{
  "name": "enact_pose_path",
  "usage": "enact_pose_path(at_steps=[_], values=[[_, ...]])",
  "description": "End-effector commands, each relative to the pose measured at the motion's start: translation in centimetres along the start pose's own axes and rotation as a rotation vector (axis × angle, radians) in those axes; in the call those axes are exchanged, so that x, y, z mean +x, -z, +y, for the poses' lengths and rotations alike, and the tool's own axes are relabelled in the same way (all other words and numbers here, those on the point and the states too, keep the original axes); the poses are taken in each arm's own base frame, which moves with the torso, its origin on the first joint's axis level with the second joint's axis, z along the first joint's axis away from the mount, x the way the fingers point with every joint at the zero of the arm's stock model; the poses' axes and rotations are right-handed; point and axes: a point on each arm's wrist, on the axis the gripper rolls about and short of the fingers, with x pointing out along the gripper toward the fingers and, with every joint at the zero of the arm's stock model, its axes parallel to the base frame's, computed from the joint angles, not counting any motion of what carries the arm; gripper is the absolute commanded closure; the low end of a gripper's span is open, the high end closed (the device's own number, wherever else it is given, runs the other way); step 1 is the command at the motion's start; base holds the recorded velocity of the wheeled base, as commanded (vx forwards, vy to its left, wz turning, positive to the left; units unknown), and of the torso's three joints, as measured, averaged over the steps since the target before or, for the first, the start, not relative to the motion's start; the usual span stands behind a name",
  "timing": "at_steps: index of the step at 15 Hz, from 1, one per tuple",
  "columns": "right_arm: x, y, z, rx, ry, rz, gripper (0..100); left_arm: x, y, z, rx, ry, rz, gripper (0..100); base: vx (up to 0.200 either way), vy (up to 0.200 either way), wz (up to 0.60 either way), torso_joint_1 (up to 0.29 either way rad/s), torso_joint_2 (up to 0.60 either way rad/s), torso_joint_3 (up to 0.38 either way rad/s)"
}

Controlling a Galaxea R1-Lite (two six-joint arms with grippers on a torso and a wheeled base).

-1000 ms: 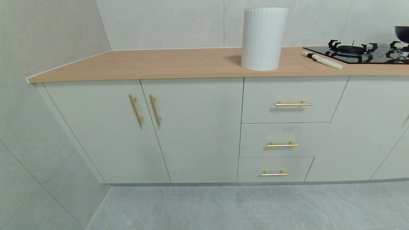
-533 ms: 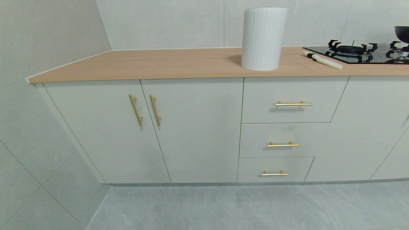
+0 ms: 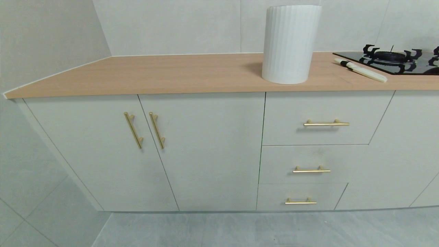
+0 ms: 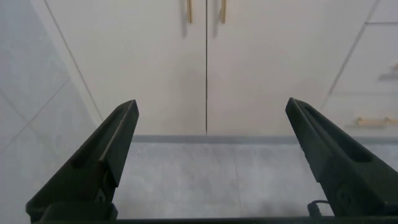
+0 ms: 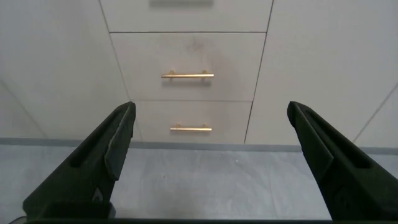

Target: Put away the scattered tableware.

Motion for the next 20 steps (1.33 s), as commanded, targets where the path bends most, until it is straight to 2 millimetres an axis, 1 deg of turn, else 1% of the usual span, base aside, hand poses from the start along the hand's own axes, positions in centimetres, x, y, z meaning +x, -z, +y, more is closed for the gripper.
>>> enact_pose_path(at_steps=[1,15,20], values=[[0.02,-0.01,0.00,0.000,-0.001,0.002,0,0.00,0.00,0.00,0.000,-0.001,0.000,0,0.200,0.000,0.00,0.007,0.01,-0.002],[0.02,-0.01,0.00,0.000,-0.001,0.002,0,0.01,-0.01,0.00,0.000,-0.001,0.001,0,0.200,0.000,0.00,0.004,0.00,0.005],[0.02,-0.01,0.00,0.000,-0.001,0.002,0,0.00,0.00,0.00,-0.002,-0.001,0.000,0,0.000,0.000,0.00,0.000,0.00,0.000]])
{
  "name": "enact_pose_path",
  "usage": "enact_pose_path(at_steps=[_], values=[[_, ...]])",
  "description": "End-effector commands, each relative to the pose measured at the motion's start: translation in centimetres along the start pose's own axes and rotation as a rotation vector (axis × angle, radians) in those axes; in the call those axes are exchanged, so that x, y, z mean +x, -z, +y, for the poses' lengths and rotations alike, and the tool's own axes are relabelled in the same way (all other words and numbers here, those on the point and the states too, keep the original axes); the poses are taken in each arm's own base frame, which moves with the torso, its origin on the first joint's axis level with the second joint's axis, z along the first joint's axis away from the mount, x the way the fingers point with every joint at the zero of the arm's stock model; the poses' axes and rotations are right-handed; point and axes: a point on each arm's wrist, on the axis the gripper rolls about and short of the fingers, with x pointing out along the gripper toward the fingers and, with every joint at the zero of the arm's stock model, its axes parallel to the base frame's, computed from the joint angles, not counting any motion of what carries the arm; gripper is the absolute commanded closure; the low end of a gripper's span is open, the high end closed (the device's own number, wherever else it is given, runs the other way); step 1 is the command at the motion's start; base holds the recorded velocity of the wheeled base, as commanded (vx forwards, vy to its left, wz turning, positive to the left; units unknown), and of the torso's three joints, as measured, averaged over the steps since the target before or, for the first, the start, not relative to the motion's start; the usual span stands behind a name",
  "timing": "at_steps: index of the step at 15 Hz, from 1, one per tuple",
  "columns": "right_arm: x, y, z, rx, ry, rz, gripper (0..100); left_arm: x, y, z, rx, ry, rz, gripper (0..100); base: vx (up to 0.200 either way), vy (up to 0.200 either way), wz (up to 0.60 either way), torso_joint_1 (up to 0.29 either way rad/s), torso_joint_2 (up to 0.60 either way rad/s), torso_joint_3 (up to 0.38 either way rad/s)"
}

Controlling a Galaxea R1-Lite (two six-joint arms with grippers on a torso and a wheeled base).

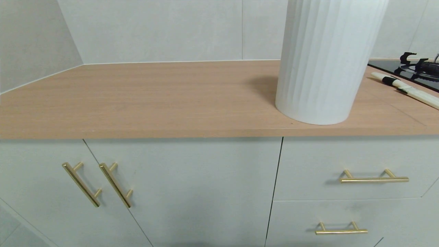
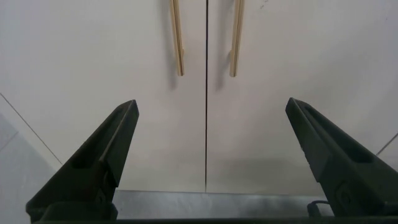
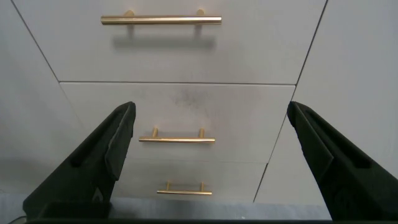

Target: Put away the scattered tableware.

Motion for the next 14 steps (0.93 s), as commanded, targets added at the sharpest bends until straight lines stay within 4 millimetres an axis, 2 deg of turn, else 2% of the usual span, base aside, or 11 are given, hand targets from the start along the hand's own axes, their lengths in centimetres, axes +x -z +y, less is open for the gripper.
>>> enact_pose_path(at_steps=[1,6,14], values=[[0.01,-0.01,0.00,0.000,-0.001,0.001,0,0.00,0.00,0.00,0.000,-0.001,0.000,0,0.000,0.000,0.00,0.000,0.00,0.000],[0.01,-0.01,0.00,0.000,-0.001,0.001,0,0.00,0.00,0.00,0.001,-0.001,0.000,0,0.000,0.000,0.00,0.000,0.00,0.000],[0.01,-0.01,0.00,0.000,-0.001,0.001,0,0.00,0.00,0.00,0.000,-0.001,0.000,0,0.000,-0.200,0.00,0.001,0.00,0.002]])
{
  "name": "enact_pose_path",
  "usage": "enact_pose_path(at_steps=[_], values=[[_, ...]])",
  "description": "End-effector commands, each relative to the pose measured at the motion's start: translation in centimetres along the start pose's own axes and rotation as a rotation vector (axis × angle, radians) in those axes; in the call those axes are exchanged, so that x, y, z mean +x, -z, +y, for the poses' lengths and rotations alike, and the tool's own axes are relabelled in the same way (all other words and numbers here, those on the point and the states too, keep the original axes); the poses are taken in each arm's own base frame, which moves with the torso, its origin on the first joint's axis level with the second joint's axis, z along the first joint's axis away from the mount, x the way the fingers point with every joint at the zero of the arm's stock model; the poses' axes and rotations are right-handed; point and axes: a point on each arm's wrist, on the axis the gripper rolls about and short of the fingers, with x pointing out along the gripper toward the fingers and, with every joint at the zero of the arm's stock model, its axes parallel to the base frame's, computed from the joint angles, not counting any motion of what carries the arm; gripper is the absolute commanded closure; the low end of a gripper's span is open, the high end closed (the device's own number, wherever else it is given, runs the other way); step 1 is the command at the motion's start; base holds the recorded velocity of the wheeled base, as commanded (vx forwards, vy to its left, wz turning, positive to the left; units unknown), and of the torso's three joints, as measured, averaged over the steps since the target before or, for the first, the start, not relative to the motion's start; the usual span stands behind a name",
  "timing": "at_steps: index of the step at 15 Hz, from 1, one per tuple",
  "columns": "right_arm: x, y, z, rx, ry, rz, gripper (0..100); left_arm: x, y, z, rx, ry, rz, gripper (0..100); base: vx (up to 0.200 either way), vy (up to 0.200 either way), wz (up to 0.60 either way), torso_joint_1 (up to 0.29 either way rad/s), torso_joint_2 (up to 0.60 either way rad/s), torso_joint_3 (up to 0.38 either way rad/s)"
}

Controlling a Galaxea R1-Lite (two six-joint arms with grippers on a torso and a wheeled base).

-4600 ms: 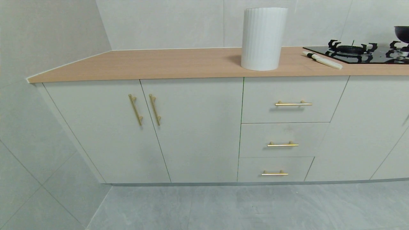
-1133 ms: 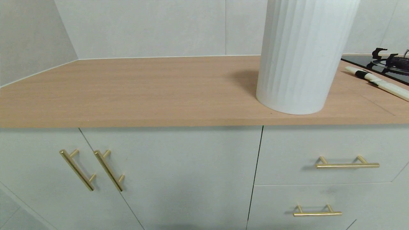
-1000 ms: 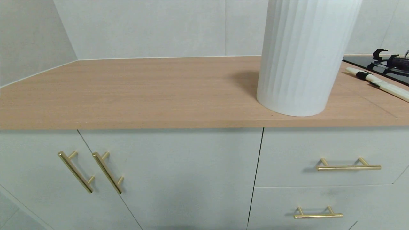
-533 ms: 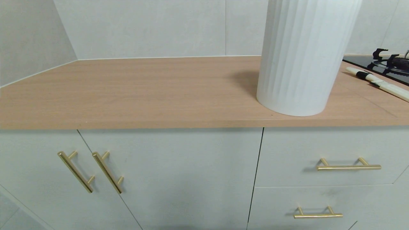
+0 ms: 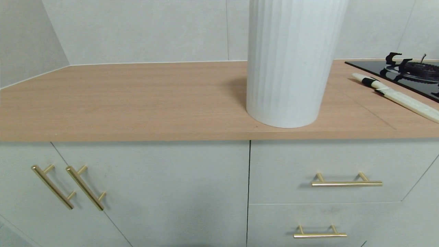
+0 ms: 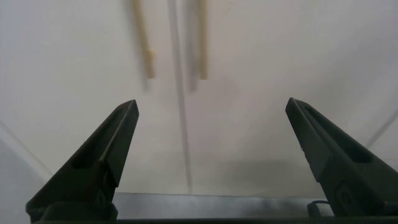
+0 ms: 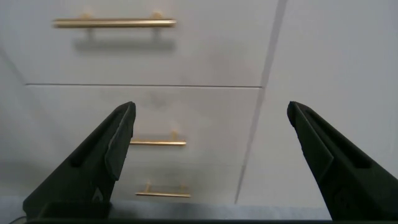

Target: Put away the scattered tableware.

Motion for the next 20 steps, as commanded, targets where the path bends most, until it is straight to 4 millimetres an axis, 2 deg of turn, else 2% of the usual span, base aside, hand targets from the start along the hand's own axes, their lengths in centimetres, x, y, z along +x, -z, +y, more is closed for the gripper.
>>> enact_pose_path(at_steps=[1,2,20], values=[[0.01,-0.01,0.00,-0.001,-0.001,0.001,0,0.00,0.00,0.00,-0.002,-0.001,0.000,0,0.000,-0.200,0.00,-0.002,0.00,0.002],[0.01,-0.01,0.00,-0.001,-0.001,0.001,0,0.00,0.00,0.00,-0.002,-0.001,0.000,0,0.000,-0.200,0.00,0.002,0.01,-0.017],[0.01,-0.01,0.00,-0.005,-0.001,0.001,0,0.01,-0.01,0.00,-0.002,-0.001,0.001,0,0.000,0.000,0.00,0.000,0.00,0.000]])
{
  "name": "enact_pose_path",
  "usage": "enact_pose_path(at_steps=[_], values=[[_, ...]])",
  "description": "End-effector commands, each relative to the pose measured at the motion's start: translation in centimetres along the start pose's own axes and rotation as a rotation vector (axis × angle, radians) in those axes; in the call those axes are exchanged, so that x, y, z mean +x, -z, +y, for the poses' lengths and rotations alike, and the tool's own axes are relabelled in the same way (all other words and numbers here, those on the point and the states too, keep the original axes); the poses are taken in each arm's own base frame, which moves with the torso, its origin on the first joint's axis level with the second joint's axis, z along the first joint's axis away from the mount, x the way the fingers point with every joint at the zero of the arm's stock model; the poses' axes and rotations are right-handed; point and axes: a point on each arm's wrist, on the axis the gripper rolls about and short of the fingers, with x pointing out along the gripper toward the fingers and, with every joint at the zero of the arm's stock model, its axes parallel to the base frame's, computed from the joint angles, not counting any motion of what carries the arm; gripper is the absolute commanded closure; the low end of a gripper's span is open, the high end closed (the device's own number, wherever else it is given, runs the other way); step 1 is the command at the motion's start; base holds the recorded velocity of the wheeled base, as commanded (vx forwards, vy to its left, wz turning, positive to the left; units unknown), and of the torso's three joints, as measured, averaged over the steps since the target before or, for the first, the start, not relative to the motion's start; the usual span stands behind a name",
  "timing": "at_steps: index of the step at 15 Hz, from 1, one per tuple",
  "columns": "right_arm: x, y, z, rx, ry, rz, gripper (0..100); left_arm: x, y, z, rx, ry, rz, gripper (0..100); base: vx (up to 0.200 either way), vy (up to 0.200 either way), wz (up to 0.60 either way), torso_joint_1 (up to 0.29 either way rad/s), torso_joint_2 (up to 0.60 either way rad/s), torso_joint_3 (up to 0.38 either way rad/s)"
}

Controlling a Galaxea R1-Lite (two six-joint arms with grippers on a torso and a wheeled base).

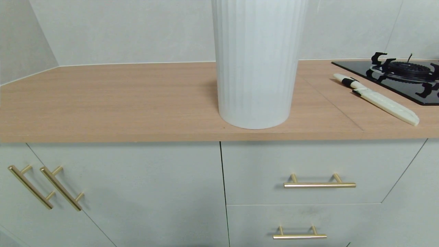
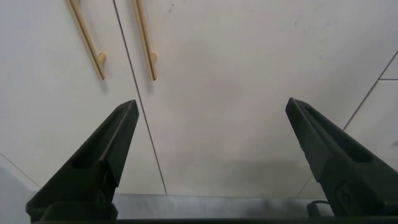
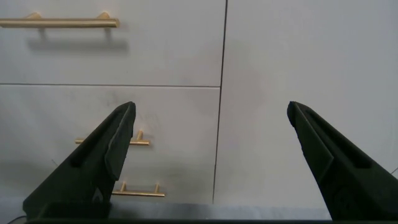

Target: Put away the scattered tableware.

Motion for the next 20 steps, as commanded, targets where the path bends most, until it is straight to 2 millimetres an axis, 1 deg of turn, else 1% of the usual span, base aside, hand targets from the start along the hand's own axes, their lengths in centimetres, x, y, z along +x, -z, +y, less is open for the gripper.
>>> enact_pose_path(at_steps=[1,3,6,12,20], values=[[0.01,-0.01,0.00,0.000,-0.001,0.001,0,0.00,0.00,0.00,0.000,-0.001,0.000,0,0.000,0.000,0.00,0.000,0.00,0.000],[0.01,-0.01,0.00,0.000,-0.001,0.001,0,0.00,0.00,0.00,0.000,-0.001,0.000,0,0.000,0.000,0.00,0.016,-0.10,-0.082],[0.01,-0.01,0.00,0.000,-0.001,0.001,0,0.00,0.00,0.00,0.000,-0.001,0.000,0,0.000,0.000,0.00,0.090,-0.25,-0.273],[0.01,-0.01,0.00,0.000,-0.001,0.001,0,0.00,0.00,0.00,0.000,-0.001,0.000,0,0.000,0.000,0.00,0.147,-0.49,-0.301],[0.01,-0.01,0.00,0.000,-0.001,0.001,0,0.00,0.00,0.00,0.000,-0.001,0.000,0,0.000,0.000,0.00,0.194,-0.47,-0.288]])
